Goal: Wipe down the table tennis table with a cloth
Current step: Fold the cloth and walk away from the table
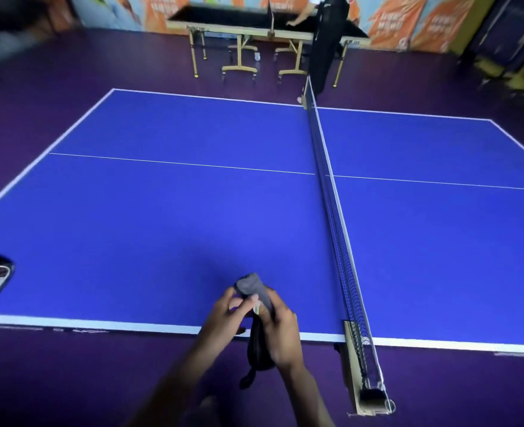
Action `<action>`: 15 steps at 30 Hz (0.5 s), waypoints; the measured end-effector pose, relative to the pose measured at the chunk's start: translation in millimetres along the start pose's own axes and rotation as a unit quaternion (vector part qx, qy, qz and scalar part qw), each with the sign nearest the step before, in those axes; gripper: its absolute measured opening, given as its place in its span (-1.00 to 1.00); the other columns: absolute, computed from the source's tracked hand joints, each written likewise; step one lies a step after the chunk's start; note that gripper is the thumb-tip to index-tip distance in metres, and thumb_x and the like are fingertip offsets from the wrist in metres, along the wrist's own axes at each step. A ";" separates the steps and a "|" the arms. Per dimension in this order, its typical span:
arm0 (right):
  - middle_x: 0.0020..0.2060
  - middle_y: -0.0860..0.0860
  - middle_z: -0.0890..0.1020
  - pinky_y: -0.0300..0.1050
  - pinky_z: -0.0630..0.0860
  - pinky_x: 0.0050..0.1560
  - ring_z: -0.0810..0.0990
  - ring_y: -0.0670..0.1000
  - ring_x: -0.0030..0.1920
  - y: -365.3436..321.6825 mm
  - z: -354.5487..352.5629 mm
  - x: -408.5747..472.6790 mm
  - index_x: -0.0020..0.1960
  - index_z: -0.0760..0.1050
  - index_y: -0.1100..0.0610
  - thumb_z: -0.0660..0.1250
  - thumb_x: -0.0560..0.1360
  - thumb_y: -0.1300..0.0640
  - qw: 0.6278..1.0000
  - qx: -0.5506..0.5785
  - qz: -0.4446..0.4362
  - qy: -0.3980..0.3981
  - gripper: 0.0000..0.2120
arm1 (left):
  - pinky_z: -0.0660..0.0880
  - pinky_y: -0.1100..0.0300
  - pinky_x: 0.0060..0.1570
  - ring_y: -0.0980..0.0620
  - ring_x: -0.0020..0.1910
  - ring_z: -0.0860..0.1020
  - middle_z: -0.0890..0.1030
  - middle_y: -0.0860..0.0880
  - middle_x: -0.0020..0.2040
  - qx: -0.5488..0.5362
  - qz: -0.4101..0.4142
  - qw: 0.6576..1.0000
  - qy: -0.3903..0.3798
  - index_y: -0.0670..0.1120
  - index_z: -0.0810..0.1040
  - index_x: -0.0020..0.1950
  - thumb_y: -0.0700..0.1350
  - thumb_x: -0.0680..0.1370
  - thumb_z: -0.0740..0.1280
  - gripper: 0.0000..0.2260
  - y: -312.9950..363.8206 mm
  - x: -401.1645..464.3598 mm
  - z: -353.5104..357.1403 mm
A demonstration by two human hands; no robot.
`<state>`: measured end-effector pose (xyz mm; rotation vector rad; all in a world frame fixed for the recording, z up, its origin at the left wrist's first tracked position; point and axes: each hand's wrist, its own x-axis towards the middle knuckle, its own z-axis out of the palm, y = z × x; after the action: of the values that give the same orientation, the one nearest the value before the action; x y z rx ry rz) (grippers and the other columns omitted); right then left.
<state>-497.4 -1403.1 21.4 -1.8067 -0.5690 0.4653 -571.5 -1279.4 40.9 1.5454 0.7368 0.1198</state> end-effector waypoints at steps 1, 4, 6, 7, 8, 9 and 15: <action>-0.20 -0.26 0.64 -0.28 0.44 -0.13 0.57 -0.18 -0.22 -8.0 7.6 -1.6 0.25 0.59 -0.14 0.29 0.69 -0.06 1.000 0.009 -0.002 0.000 -0.82 | 0.63 -0.08 0.09 0.09 0.09 0.67 0.72 0.05 0.05 -0.048 0.007 0.999 0.004 0.04 0.56 0.21 0.20 0.54 0.40 -0.66 4.1 -4.4 -2.2; -0.02 -0.23 0.67 -0.11 0.57 0.02 0.64 -0.13 -0.04 -25.0 38.1 -1.7 0.25 0.59 -0.13 0.30 0.69 0.01 1.000 0.000 -0.019 -0.005 -0.82 | 0.60 -0.08 0.13 0.01 0.17 0.67 0.70 -0.05 0.13 -0.134 0.021 0.990 0.029 -0.01 0.57 0.26 0.04 0.61 0.41 -0.73 6.0 -11.8 -22.7; 0.14 -0.26 0.66 -0.15 0.56 0.13 0.64 -0.14 0.12 -29.6 64.1 1.8 0.31 0.58 -0.11 0.34 0.68 0.08 0.999 -0.008 -0.042 -0.030 -0.76 | 0.60 -0.09 0.12 -0.08 0.12 0.68 0.70 -0.12 0.08 -0.152 0.029 0.984 0.087 -0.11 0.58 0.18 0.03 0.56 0.46 -0.71 -4.2 -9.9 -46.6; 0.21 -0.27 0.64 -0.21 0.53 0.18 0.62 -0.15 0.20 -32.4 77.8 5.1 0.34 0.58 -0.09 0.36 0.66 0.11 0.997 -0.017 -0.061 -0.045 -0.72 | 0.60 -0.06 0.08 -0.11 0.09 0.68 0.70 -0.14 0.03 -0.166 0.027 0.978 0.120 -0.16 0.57 0.13 -0.02 0.55 0.47 -0.73 -11.0 -8.9 -61.5; 0.26 -0.27 0.62 -0.23 0.51 0.24 0.60 -0.16 0.26 -35.6 93.2 9.2 0.38 0.56 -0.06 0.39 0.64 0.11 0.995 -0.030 -0.075 -0.064 -0.68 | 0.60 0.00 0.03 -0.11 0.05 0.69 0.71 -0.12 -0.02 -0.180 0.025 0.972 0.148 -0.20 0.56 0.09 -0.07 0.56 0.47 -0.76 -16.3 -9.6 -78.9; 0.30 -0.25 0.61 -0.23 0.49 0.29 0.58 -0.16 0.31 -38.8 109.2 13.6 0.40 0.55 -0.04 0.41 0.63 0.10 0.992 -0.035 -0.083 -0.088 -0.65 | 0.59 0.07 -0.01 -0.08 0.01 0.69 0.72 -0.09 -0.06 -0.191 0.024 0.966 0.171 -0.22 0.56 0.06 -0.11 0.57 0.47 -0.79 -21.1 -11.5 -97.7; 0.31 -0.22 0.62 -0.10 0.47 0.39 0.56 -0.14 0.37 -71.2 217.6 41.1 0.35 0.59 -0.08 0.40 0.63 0.01 0.983 0.056 0.004 -0.177 -0.71 | 0.54 0.25 -0.12 0.03 -0.11 0.61 0.66 -0.07 -0.14 -0.230 0.045 0.950 0.206 -0.30 0.52 0.00 -0.14 0.53 0.50 -0.73 -41.2 -31.9 -236.5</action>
<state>-599.7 -1194.3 24.4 -1.6283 -0.7633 0.8165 -729.4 -1095.9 47.0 1.1105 0.8886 0.6536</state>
